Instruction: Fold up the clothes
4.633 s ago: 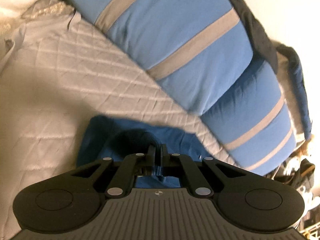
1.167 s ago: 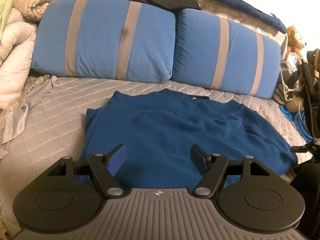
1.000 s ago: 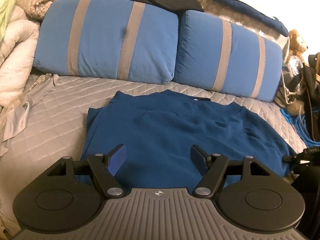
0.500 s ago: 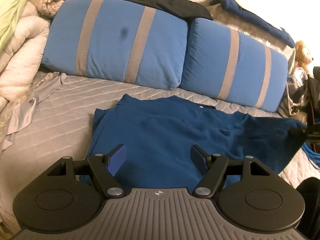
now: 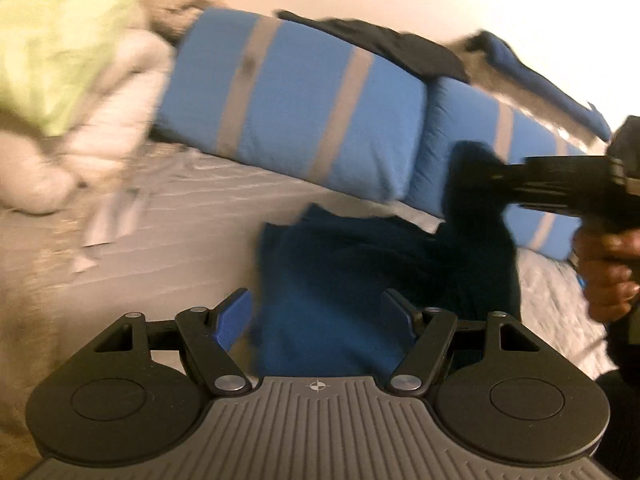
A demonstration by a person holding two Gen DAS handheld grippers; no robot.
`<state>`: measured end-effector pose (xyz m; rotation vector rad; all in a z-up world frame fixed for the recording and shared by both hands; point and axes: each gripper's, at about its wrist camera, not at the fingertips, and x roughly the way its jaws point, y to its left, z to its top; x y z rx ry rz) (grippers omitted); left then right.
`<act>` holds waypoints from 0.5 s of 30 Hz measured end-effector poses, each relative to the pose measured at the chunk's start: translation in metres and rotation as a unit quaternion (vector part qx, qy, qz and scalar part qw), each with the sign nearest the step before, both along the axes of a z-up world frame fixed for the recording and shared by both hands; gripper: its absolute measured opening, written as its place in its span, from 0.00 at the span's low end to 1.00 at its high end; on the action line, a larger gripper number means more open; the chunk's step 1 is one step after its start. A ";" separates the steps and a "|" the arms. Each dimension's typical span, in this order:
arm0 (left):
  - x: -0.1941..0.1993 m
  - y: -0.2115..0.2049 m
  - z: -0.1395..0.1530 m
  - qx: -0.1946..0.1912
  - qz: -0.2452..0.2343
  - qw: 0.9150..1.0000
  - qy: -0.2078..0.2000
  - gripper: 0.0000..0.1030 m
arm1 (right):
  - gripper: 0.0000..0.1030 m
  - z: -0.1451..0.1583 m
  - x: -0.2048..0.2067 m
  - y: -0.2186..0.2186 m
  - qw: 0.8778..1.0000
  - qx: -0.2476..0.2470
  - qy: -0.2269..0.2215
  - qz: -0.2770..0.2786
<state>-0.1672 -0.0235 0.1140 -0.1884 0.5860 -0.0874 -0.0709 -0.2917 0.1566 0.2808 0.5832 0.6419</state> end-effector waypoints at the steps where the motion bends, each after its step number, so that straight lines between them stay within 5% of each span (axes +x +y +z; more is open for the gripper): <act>1: -0.005 0.007 0.001 0.002 0.009 1.000 0.002 0.69 | 0.13 -0.001 0.002 0.027 1.000 -0.007 0.000 0.021; 4: -0.012 0.021 -0.001 0.007 0.027 1.000 0.014 0.69 | 0.13 -0.025 0.007 0.097 0.996 -0.063 0.020 0.067; 7: -0.017 0.028 -0.006 0.009 0.034 0.999 0.024 0.69 | 0.13 -0.075 0.016 0.145 0.984 -0.123 0.091 0.092; 15: -0.020 0.037 -0.020 0.006 0.032 0.999 0.038 0.68 | 0.13 -0.093 -0.006 0.169 0.974 -0.197 0.065 0.087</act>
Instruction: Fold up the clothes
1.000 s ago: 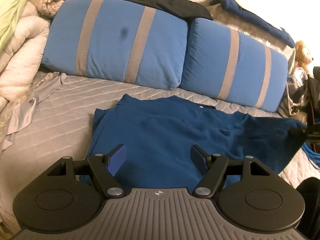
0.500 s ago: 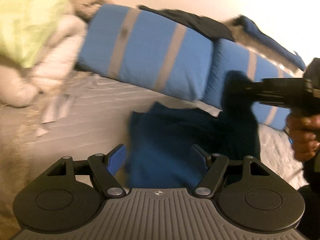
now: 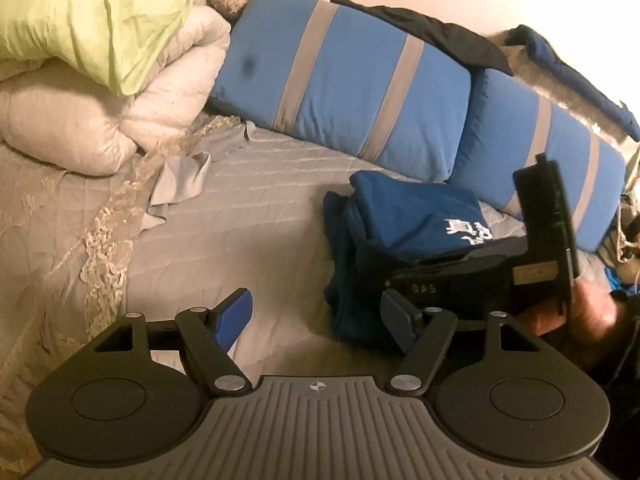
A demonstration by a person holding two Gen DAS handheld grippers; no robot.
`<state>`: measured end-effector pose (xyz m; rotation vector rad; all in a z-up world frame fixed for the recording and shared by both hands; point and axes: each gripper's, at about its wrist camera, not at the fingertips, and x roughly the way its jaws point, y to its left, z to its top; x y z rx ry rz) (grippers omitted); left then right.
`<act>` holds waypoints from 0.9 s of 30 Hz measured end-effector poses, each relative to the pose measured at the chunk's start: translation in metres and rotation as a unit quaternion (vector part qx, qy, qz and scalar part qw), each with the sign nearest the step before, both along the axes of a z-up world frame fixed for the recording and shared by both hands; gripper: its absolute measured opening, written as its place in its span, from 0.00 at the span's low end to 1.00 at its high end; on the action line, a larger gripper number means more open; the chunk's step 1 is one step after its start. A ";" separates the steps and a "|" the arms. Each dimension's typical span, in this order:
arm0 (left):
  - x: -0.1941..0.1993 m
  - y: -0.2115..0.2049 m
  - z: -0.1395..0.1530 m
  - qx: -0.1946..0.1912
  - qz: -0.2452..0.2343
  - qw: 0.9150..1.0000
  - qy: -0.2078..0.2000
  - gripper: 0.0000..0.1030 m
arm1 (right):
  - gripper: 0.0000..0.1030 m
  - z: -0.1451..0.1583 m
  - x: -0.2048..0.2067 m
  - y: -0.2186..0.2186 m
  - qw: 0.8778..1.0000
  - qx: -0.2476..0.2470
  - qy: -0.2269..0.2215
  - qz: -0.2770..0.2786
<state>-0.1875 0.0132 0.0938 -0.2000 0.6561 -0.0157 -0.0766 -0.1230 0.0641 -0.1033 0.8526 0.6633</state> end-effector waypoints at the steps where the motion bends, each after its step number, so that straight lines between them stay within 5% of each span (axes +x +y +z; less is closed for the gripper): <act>1: -0.001 0.001 -0.001 -0.002 0.001 1.000 0.000 0.69 | 0.13 0.000 -0.002 0.001 1.000 -0.004 -0.003 0.001; 12: -0.003 0.005 -0.005 -0.005 0.014 1.000 0.006 0.69 | 0.20 0.000 -0.002 0.005 1.000 -0.005 -0.005 -0.004; 13: -0.002 0.005 -0.006 -0.005 0.015 1.000 0.007 0.69 | 0.27 0.003 -0.001 0.000 1.000 0.015 0.006 -0.002; 14: -0.001 0.004 -0.006 -0.006 0.015 1.000 0.008 0.69 | 0.54 0.007 0.000 -0.006 0.999 0.041 0.020 0.000; 17: 0.004 0.001 -0.007 -0.005 0.008 1.000 0.010 0.69 | 0.82 0.022 0.004 -0.029 0.991 0.125 0.057 0.002; 21: 0.017 -0.004 -0.004 -0.007 -0.002 1.000 0.004 0.68 | 0.92 0.050 0.004 -0.078 0.979 0.194 0.044 -0.037; 27: 0.060 -0.011 -0.001 -0.066 -0.041 0.997 0.025 0.68 | 0.98 0.054 0.005 -0.154 0.979 0.159 -0.017 -0.129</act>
